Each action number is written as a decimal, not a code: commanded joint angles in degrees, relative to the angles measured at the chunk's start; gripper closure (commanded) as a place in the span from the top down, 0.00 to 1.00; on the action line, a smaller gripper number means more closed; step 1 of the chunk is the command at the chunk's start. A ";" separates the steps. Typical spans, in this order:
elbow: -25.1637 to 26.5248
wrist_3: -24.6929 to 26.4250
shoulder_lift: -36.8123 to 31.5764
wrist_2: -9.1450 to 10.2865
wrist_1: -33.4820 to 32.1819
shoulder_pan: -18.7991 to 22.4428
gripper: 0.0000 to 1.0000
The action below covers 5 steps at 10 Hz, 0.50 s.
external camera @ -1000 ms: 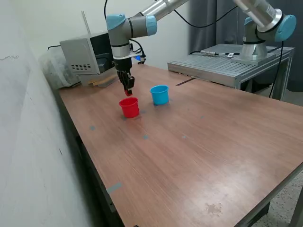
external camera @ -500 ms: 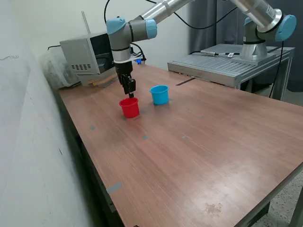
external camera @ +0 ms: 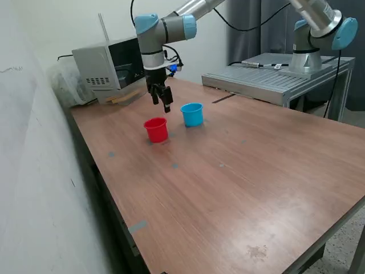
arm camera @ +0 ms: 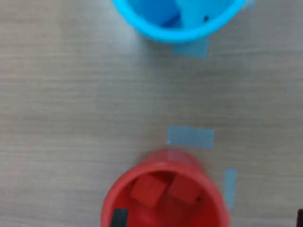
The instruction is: Place red objects in the red bin, and blue objects in the blue bin.
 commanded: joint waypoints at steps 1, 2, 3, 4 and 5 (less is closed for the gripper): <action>12.95 -0.25 -12.81 -0.01 -0.21 3.37 1.00; 17.17 -0.25 -16.94 -0.10 -0.12 4.16 1.00; 21.56 -0.25 -21.07 -0.18 0.05 5.22 1.00; 25.43 -0.08 -25.20 -0.19 0.14 5.23 1.00; 29.99 0.01 -30.47 -0.19 0.14 5.05 1.00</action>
